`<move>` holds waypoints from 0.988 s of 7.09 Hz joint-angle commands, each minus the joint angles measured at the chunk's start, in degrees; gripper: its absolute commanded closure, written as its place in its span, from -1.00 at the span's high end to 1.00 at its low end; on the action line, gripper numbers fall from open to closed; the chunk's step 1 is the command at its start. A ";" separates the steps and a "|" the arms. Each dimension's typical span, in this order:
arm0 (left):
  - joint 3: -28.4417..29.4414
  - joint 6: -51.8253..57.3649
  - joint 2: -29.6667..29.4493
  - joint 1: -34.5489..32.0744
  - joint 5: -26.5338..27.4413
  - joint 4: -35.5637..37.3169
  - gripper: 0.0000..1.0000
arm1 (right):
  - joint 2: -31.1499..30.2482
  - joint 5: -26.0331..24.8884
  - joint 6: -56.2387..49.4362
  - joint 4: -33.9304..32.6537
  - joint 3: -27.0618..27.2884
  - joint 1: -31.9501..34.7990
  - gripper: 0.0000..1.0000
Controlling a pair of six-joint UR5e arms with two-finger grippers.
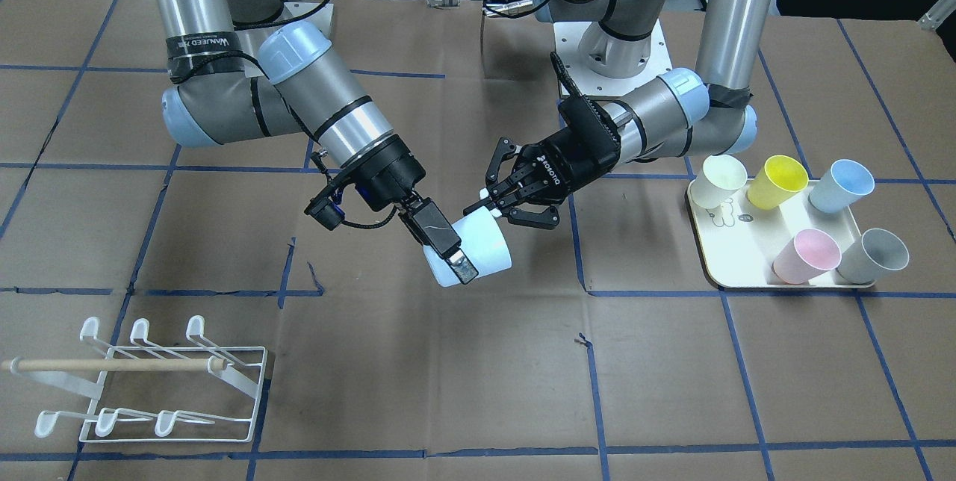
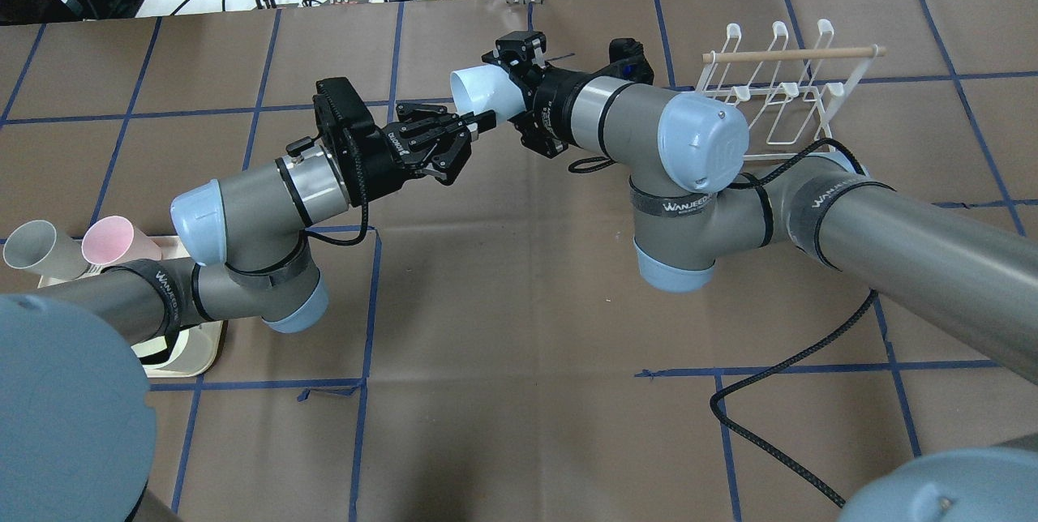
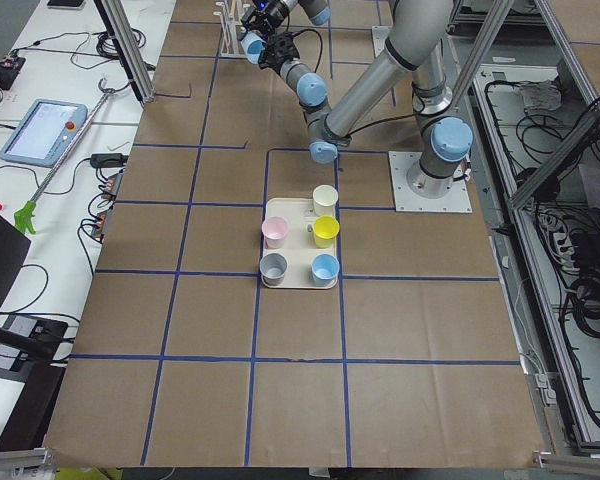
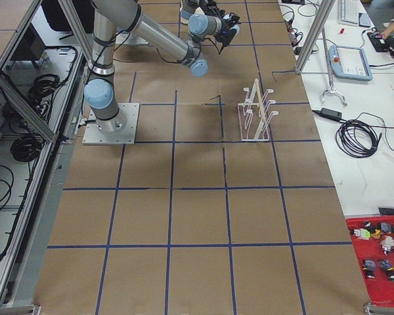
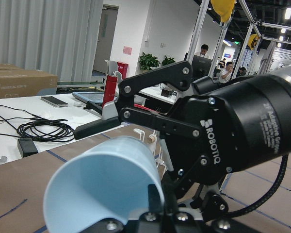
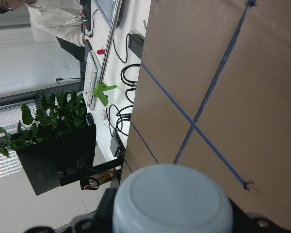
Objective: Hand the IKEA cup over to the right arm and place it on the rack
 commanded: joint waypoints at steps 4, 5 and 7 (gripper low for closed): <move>0.70 -2.37 -0.24 0.00 1.24 0.07 0.61 | -0.10 0.47 -0.27 0.00 0.26 0.03 -0.07; 0.79 -2.46 -0.33 0.00 1.34 1.20 0.89 | -0.10 0.38 -0.27 0.09 0.26 0.03 -0.07; 0.53 -2.46 -0.42 0.87 1.60 2.62 0.98 | -0.01 0.30 -0.44 0.09 0.00 0.03 -0.08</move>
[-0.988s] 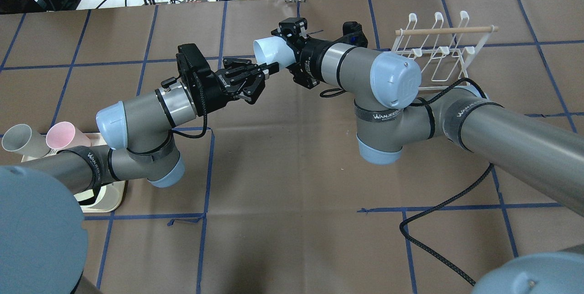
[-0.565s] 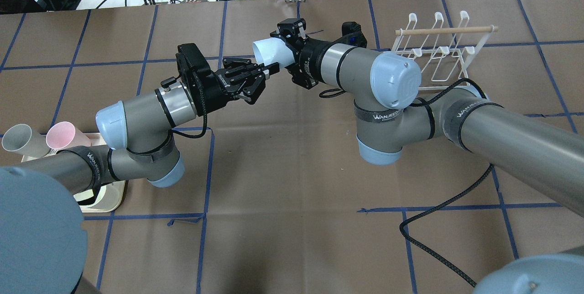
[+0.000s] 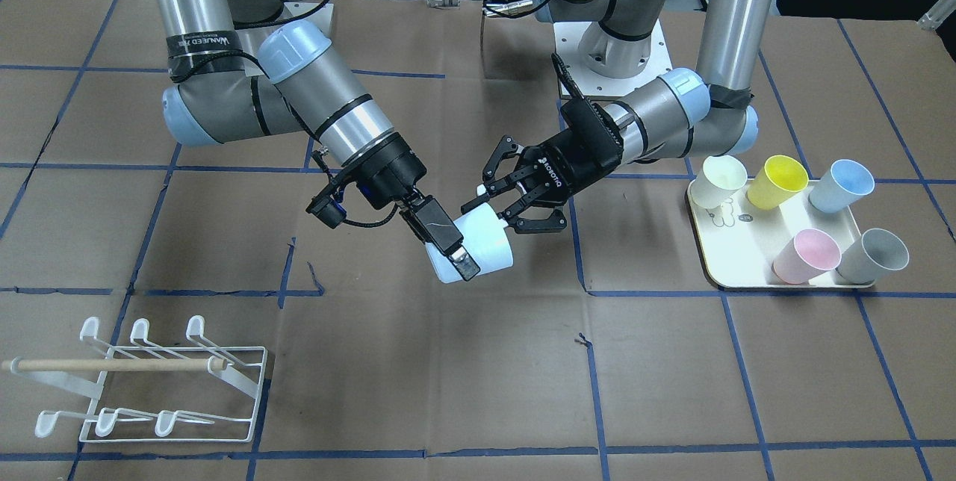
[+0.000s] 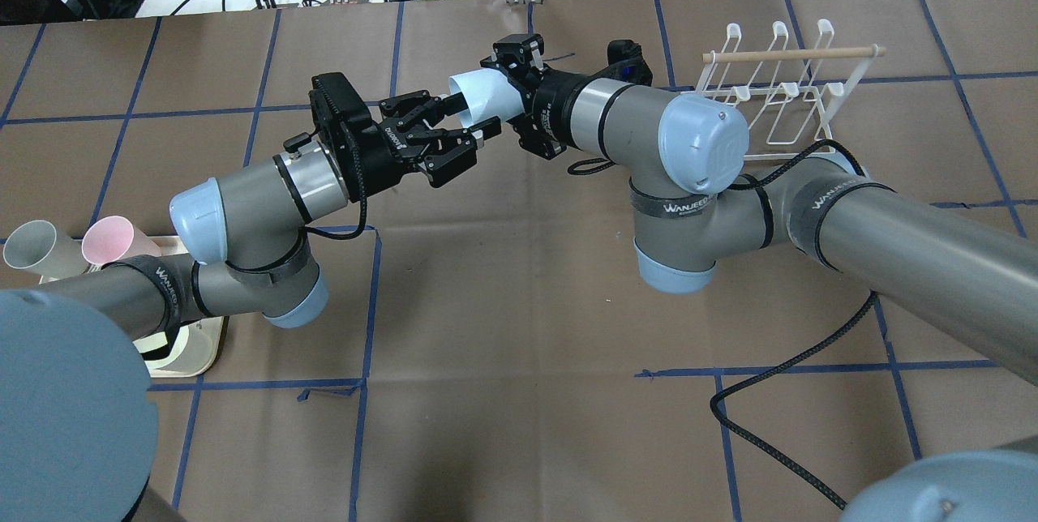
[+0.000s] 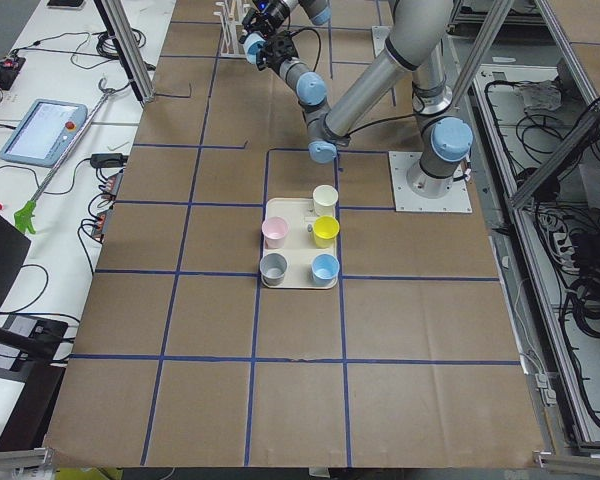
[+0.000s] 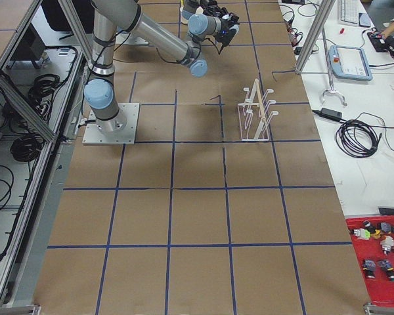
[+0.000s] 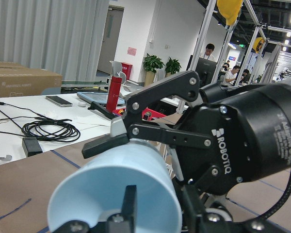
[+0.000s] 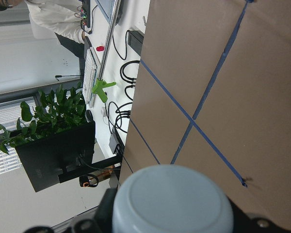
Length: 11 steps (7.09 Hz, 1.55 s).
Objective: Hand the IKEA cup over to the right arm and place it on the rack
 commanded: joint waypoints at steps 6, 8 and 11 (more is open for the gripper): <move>-1.93 -0.14 0.16 8.94 12.43 -1.92 0.98 | -0.37 -0.51 -22.42 0.10 -3.01 -9.02 -0.55; 3.77 -0.14 2.35 8.07 25.48 -15.34 0.98 | -0.80 -1.91 -44.62 0.19 -3.97 -14.56 -0.70; 16.05 -0.32 9.98 1.85 45.67 -52.69 0.97 | -0.55 -12.87 -85.62 -0.60 -4.85 -19.06 -0.71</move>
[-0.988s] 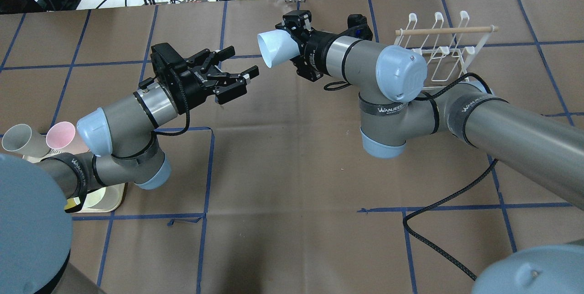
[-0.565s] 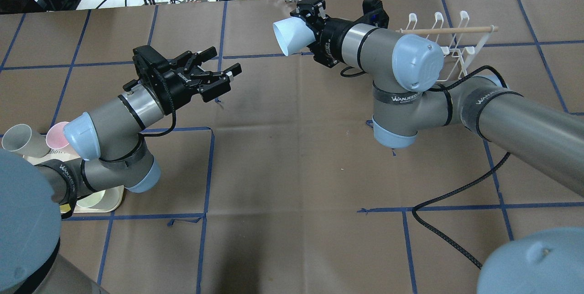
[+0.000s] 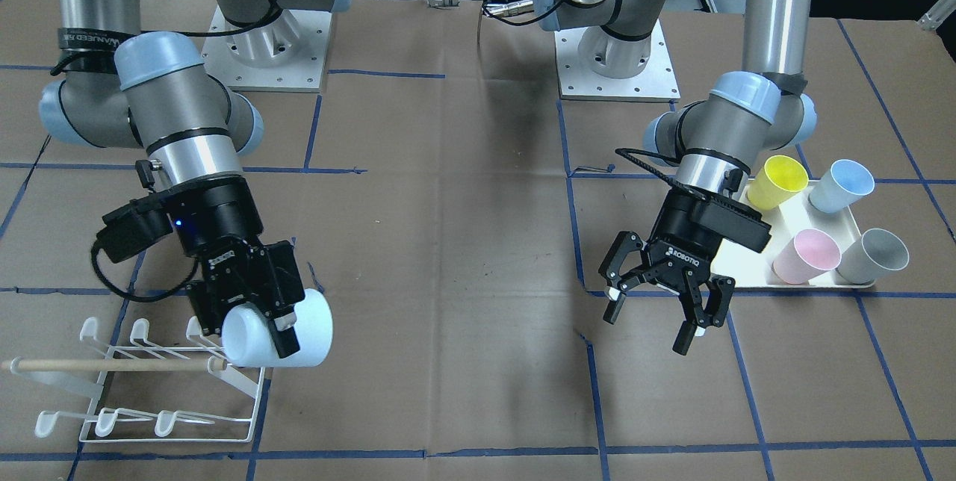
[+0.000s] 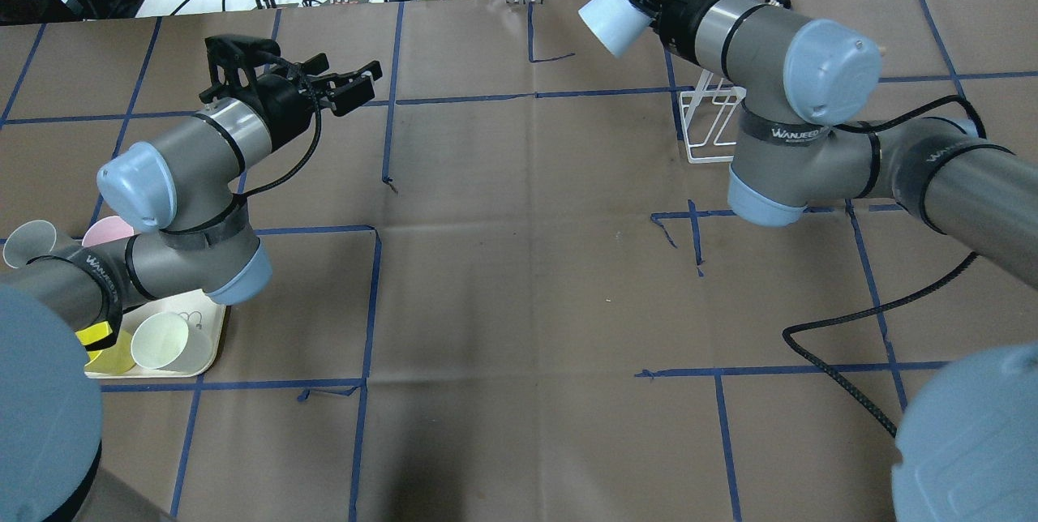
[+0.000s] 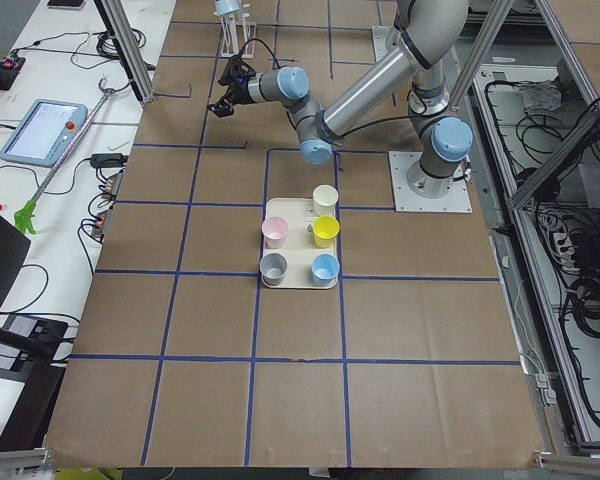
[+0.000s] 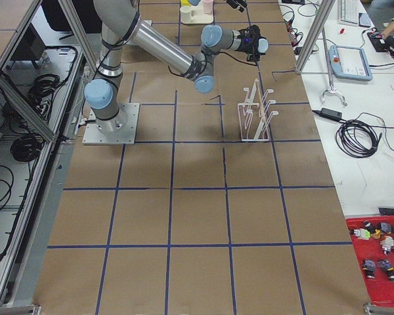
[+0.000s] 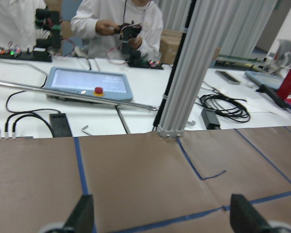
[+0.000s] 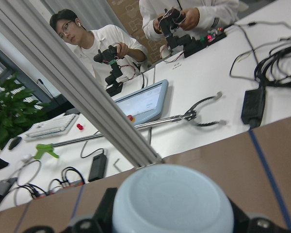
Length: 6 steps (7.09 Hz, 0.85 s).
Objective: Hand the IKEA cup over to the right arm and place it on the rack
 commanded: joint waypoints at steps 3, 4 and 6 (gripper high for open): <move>21.57 -3.56 7.28 -4.71 15.33 -57.48 0.99 | 5.96 -9.39 -23.81 -1.67 -6.98 -2.01 -0.72; 25.62 -3.65 8.25 -4.71 17.53 -69.35 0.99 | 8.34 -9.39 -23.83 -1.94 -8.12 -2.28 -0.72; 29.26 -3.65 10.36 -4.63 20.60 -89.60 0.99 | 10.99 -9.48 -23.83 -2.29 -9.19 -2.72 -0.71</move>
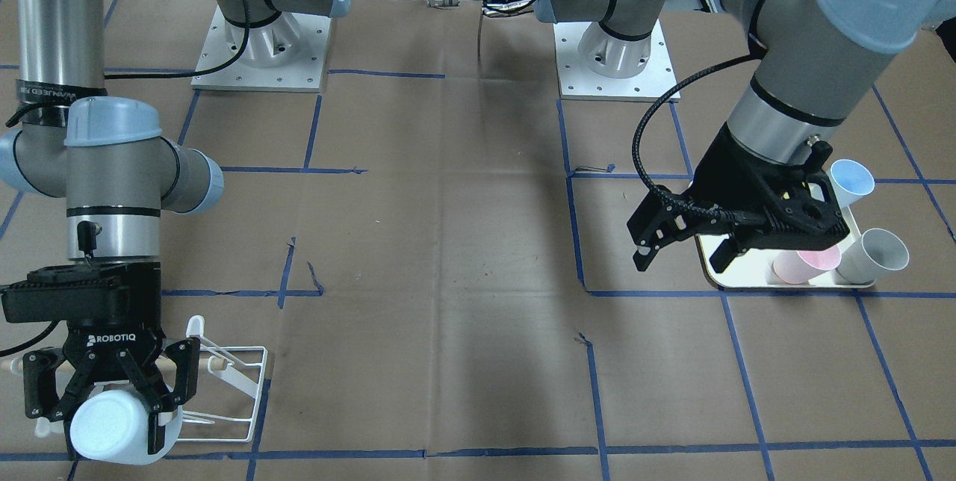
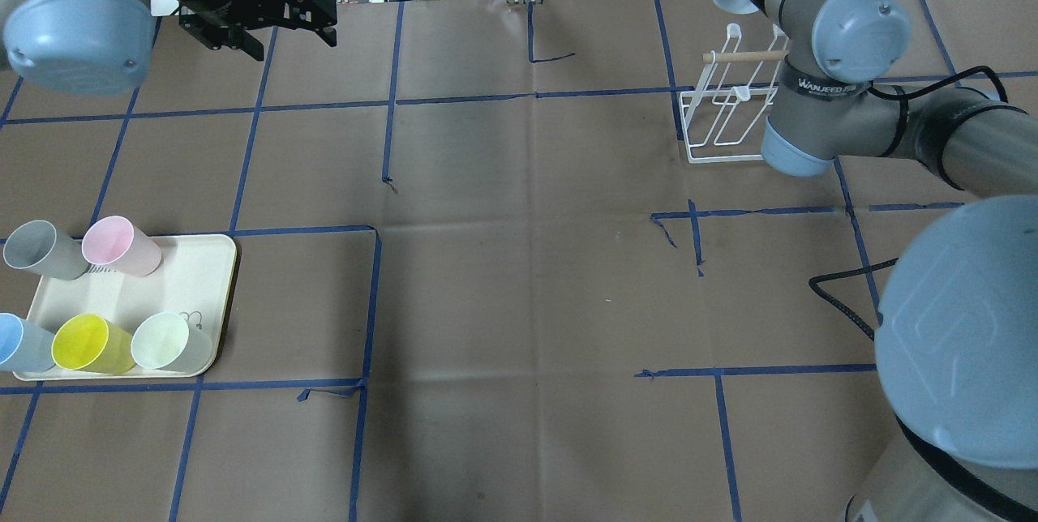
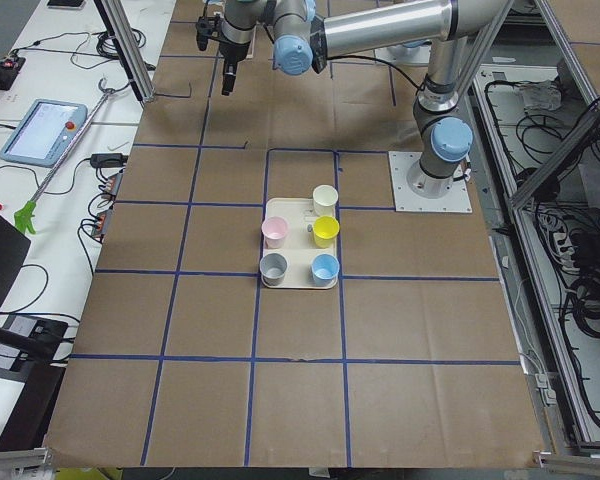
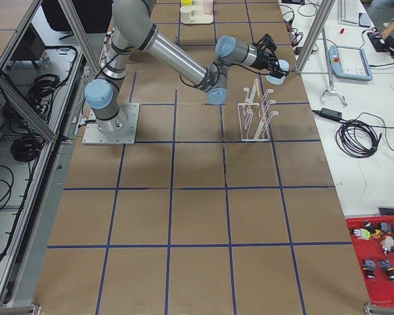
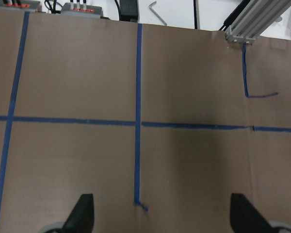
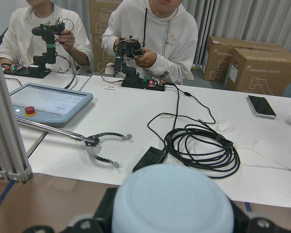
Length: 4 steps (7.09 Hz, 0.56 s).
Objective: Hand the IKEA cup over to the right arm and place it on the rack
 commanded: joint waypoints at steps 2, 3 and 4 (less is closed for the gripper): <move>0.18 0.04 4.98 -0.07 4.14 -17.78 0.99 | 2.23 -0.16 -0.06 -0.10 1.10 -0.96 -0.70; -1.57 0.65 6.83 0.28 4.32 -19.19 0.99 | 2.31 -0.25 -0.06 -0.36 2.77 -0.96 -0.70; -5.24 2.48 8.76 1.93 7.02 -19.03 0.99 | 2.49 -0.25 -0.06 -0.45 3.91 -0.96 -0.70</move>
